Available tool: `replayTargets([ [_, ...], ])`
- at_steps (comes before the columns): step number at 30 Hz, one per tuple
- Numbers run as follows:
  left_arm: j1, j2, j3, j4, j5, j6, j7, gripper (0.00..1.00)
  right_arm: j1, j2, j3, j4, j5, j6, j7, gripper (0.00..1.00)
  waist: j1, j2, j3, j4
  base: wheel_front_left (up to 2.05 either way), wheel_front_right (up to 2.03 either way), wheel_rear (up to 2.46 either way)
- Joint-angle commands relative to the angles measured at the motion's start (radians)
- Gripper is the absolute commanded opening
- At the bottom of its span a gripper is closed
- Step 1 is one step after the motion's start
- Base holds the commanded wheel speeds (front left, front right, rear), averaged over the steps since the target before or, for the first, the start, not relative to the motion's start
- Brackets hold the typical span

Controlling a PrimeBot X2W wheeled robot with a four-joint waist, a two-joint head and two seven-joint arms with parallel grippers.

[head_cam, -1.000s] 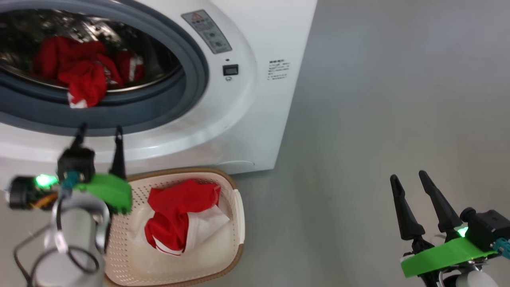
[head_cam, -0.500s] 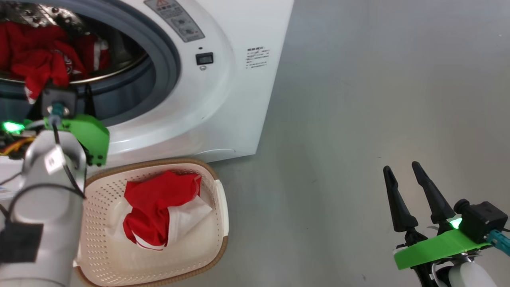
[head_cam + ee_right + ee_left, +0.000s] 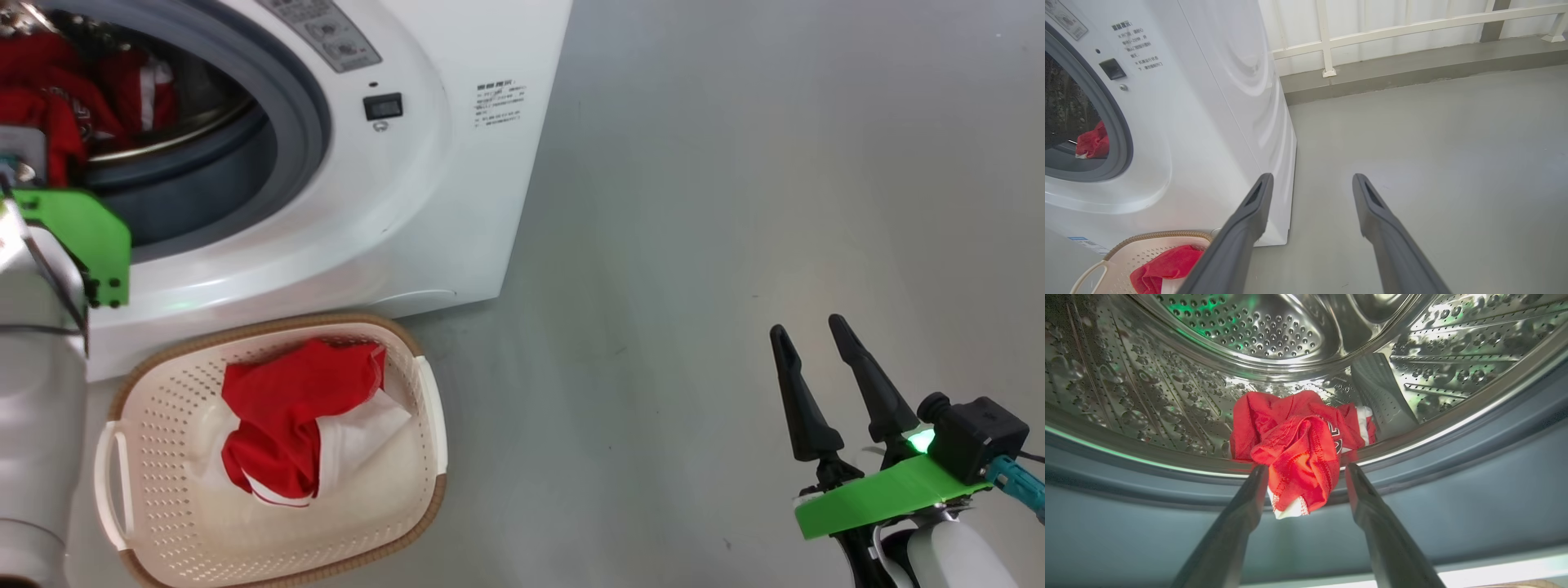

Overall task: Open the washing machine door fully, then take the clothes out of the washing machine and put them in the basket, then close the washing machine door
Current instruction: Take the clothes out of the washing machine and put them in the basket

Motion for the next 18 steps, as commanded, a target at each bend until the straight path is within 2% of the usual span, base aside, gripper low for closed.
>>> replayTargets([
  [1, -0.024, 0.055, 0.018, -0.012, -0.011, 0.012, 0.006, 1.00, -0.023, -0.013, 0.026, -0.024, 0.009, 0.005, -0.006, 1.00, 0.0000, 0.0000, 0.009, -0.005, 0.00, 0.00, 0.00],
  [8, -0.050, 0.084, 0.007, 0.018, -0.013, 0.029, 0.061, 1.00, -0.037, -0.015, 0.046, -0.023, 0.011, 0.005, -0.006, 1.00, 0.0000, 0.0000, 0.034, -0.018, 0.00, 0.00, 0.00],
  [18, -0.064, 0.132, -0.007, 0.031, -0.016, 0.056, 0.085, 1.00, -0.058, -0.014, 0.066, -0.029, 0.017, 0.005, -0.006, 1.00, 0.0000, 0.0000, 0.076, -0.044, 0.00, 0.00, 0.00],
])
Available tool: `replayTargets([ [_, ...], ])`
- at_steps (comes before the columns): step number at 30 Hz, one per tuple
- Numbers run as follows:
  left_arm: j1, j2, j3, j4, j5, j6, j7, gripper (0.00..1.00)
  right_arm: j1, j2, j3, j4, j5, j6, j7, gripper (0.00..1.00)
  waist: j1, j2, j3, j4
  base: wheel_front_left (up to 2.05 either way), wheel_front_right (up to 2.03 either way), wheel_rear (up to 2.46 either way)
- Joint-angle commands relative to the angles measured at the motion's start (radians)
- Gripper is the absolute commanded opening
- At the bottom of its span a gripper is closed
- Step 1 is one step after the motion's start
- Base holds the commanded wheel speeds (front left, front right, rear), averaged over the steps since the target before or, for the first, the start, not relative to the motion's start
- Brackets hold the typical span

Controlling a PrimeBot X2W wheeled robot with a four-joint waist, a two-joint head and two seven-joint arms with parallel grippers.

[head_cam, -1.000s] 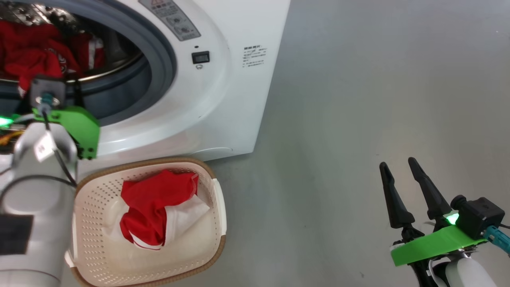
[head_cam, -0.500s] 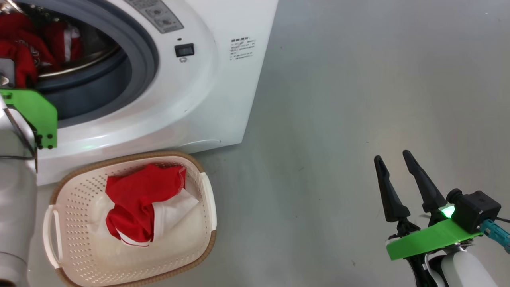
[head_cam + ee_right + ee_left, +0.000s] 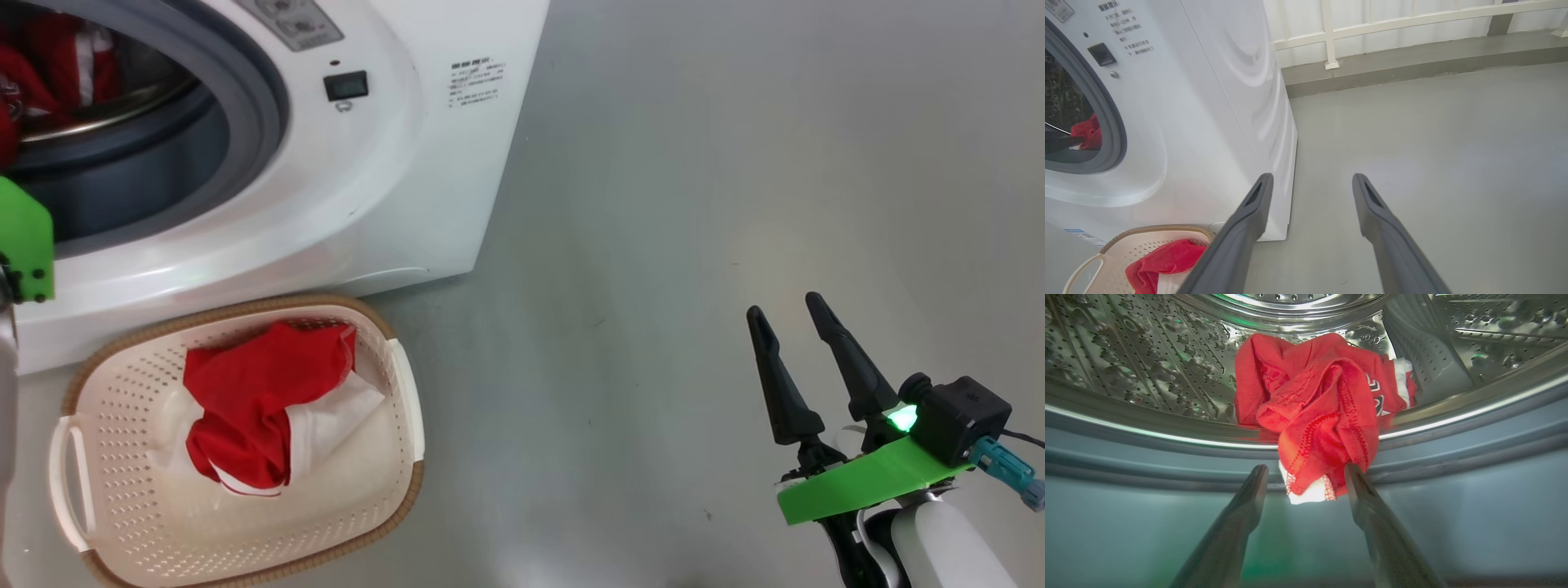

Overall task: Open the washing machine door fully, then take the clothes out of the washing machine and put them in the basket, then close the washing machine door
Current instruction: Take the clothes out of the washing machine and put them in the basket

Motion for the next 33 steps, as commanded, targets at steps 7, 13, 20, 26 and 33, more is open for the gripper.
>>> replayTargets([
  [7, -0.038, 0.075, -0.002, -0.014, -0.007, 0.023, 0.015, 1.00, -0.022, -0.011, 0.027, -0.025, 0.016, 0.005, -0.006, 1.00, 0.0000, -0.0001, 0.039, -0.014, 0.00, 0.00, 0.00],
  [13, -0.048, 0.088, -0.010, -0.012, -0.014, 0.028, 0.024, 1.00, -0.036, -0.007, 0.028, -0.027, 0.016, 0.005, -0.006, 1.00, 0.0000, -0.0001, 0.055, -0.020, 0.00, 0.00, 0.00],
  [20, -0.043, 0.096, -0.015, -0.010, -0.028, 0.028, 0.036, 0.00, -0.041, -0.005, 0.026, -0.028, 0.015, 0.005, -0.006, 1.00, 0.0000, -0.0001, 0.059, -0.022, 0.00, 0.00, 0.00],
  [26, -0.042, 0.080, -0.020, -0.010, -0.043, 0.018, 0.014, 0.00, -0.042, -0.005, 0.019, -0.028, 0.014, 0.005, -0.006, 1.00, 0.0000, -0.0001, 0.052, -0.012, 0.00, 0.00, 0.00],
  [33, -0.035, 0.038, -0.027, -0.014, -0.066, -0.002, -0.070, 0.00, -0.033, -0.009, 0.012, -0.024, 0.010, 0.005, -0.006, 1.00, 0.0000, -0.0001, 0.017, 0.016, 0.00, 0.00, 0.00],
])
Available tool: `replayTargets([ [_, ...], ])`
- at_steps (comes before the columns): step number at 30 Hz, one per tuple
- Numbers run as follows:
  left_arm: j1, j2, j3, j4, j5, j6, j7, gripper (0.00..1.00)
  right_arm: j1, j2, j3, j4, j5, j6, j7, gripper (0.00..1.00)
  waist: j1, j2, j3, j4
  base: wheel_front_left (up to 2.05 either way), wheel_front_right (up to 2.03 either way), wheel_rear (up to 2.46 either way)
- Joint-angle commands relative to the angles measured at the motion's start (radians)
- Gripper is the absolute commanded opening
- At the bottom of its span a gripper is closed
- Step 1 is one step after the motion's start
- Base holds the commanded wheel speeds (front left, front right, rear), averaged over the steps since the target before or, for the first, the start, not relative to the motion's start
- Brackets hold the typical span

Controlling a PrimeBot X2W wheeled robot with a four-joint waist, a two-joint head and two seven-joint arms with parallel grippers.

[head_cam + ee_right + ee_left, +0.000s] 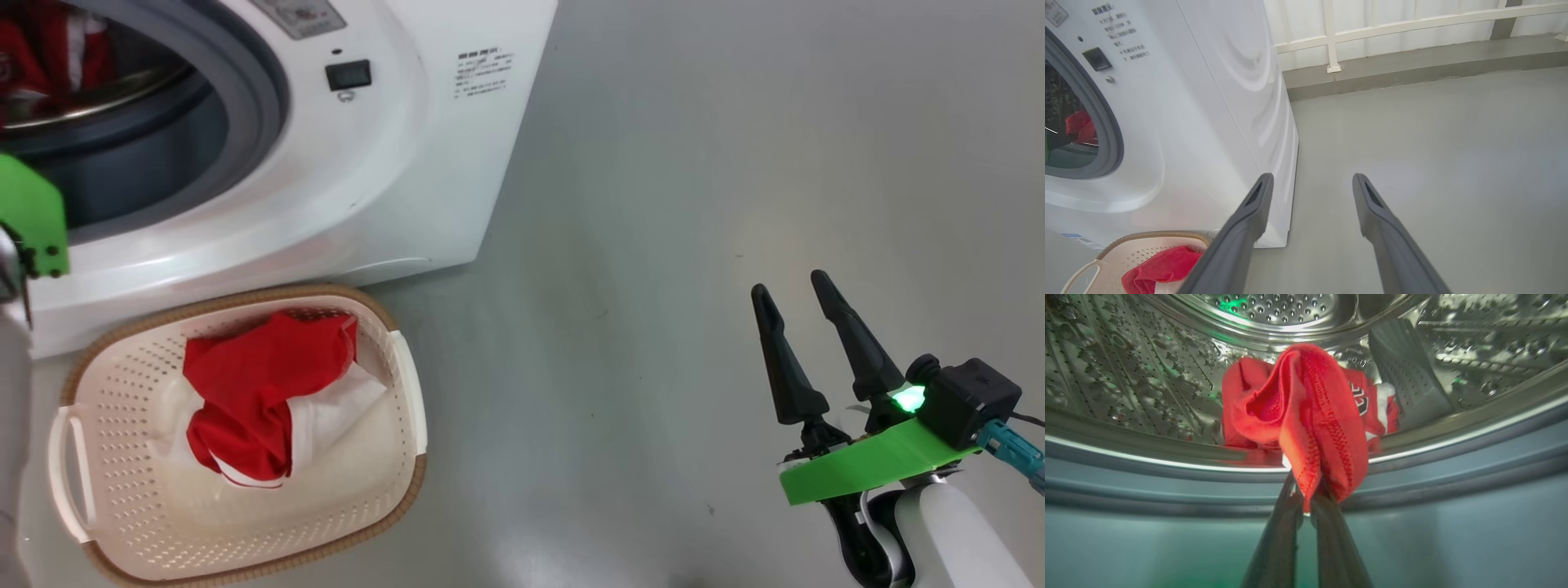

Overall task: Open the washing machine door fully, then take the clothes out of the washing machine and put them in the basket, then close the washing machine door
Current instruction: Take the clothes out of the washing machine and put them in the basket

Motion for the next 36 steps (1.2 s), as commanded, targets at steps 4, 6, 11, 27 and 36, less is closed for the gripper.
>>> replayTargets([
  [4, 0.029, 0.006, 0.053, -0.026, -0.074, -0.032, -0.100, 0.00, 0.010, -0.017, 0.011, -0.018, 0.005, 0.005, -0.006, 1.00, 0.0000, 0.0000, -0.045, 0.031, 0.00, 0.00, 0.00],
  [6, 0.046, -0.007, 0.058, -0.029, -0.089, -0.045, -0.144, 0.00, 0.016, -0.018, 0.007, -0.017, 0.004, 0.005, -0.006, 1.00, 0.0000, 0.0000, -0.063, 0.041, 0.00, 0.00, 0.00],
  [11, 0.091, -0.049, 0.083, -0.072, -0.138, -0.091, -0.212, 0.00, 0.031, -0.022, 0.001, -0.016, 0.000, 0.005, -0.006, 1.00, 0.0000, 0.0000, -0.102, 0.066, 0.00, 0.00, 0.00],
  [27, 0.461, -0.143, 0.155, -0.667, -0.166, -0.120, -0.222, 0.00, 0.104, -0.049, -0.036, -0.022, -0.010, 0.005, -0.006, 1.00, 0.0000, 0.0000, -0.205, 0.122, 0.00, 0.00, 0.00],
  [36, 0.623, -0.199, 0.183, -0.972, -0.129, -0.126, -0.222, 0.00, 0.123, -0.060, -0.061, -0.025, -0.011, 0.005, -0.006, 1.00, 0.0000, 0.0000, -0.221, 0.147, 0.00, 0.00, 0.00],
])
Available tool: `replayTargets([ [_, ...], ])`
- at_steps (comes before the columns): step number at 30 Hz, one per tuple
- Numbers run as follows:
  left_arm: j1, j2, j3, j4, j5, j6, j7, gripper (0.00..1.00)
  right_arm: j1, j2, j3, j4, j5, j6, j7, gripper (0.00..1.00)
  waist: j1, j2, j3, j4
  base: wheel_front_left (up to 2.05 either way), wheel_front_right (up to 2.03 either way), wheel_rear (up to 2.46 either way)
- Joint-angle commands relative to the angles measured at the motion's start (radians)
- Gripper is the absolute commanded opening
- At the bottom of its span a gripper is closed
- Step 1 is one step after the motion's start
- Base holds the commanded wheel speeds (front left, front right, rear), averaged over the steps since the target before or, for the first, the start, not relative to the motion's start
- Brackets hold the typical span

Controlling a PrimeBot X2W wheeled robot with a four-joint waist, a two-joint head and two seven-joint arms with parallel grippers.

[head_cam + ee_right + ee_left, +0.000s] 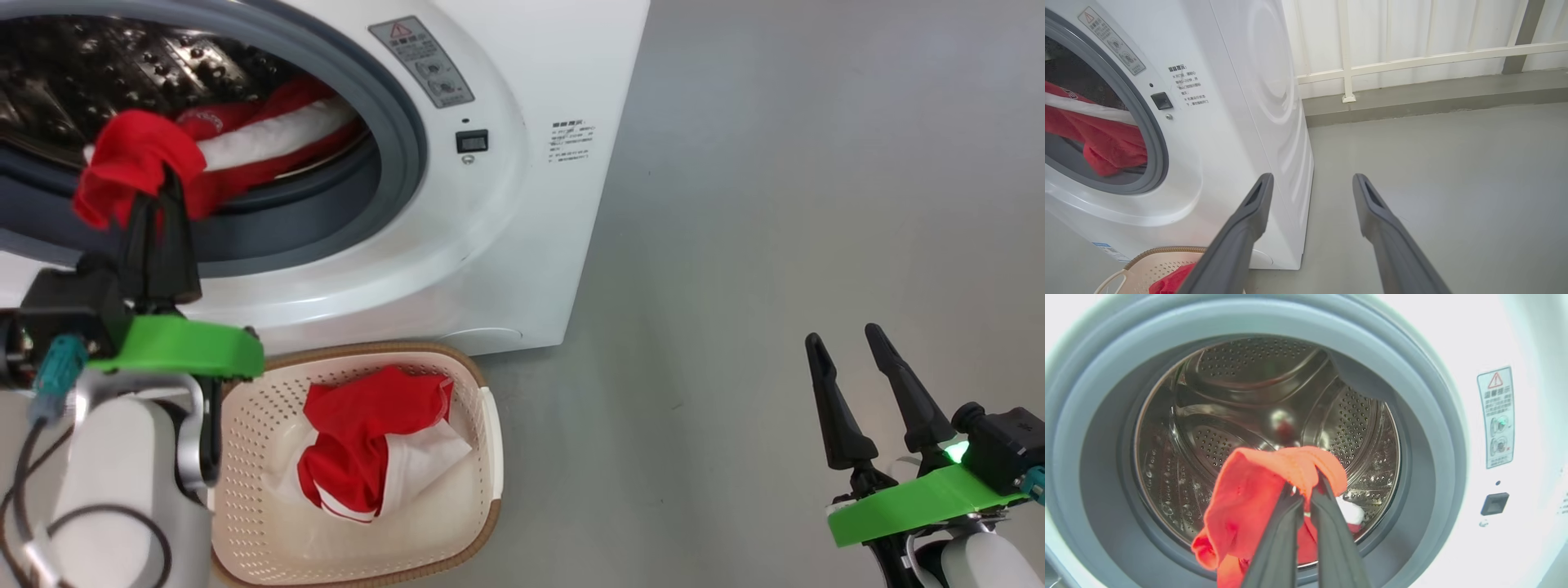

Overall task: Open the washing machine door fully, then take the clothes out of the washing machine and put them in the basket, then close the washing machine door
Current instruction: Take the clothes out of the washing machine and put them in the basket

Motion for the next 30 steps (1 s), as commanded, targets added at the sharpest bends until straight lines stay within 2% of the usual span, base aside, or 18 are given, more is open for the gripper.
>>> replayTargets([
  [1, 0.034, 0.021, 0.041, -0.078, 0.013, -0.004, -0.012, 0.00, 0.010, -0.019, 0.015, -0.025, -0.007, 0.005, -0.006, 1.00, 0.0000, 0.0000, -0.004, 0.006, 0.00, 0.00, 0.00],
  [19, 0.158, -0.027, 0.051, -0.551, 0.074, 0.001, -0.012, 0.00, 0.011, -0.025, 0.006, -0.035, -0.009, 0.005, -0.006, 1.00, 0.0000, 0.0000, 0.007, 0.024, 0.00, 0.00, 0.00],
  [24, 0.184, -0.033, 0.036, -0.566, 0.083, 0.003, -0.012, 0.00, 0.008, -0.025, 0.006, -0.035, -0.009, 0.005, -0.006, 1.00, 0.0000, 0.0000, 0.013, 0.025, 0.00, 0.00, 0.00],
  [30, 0.235, -0.041, 0.032, -0.500, 0.069, 0.010, -0.012, 0.00, -0.002, -0.022, 0.013, -0.036, -0.008, 0.005, -0.006, 1.00, 0.0000, 0.0000, 0.026, 0.019, 0.00, 0.00, 0.00],
])
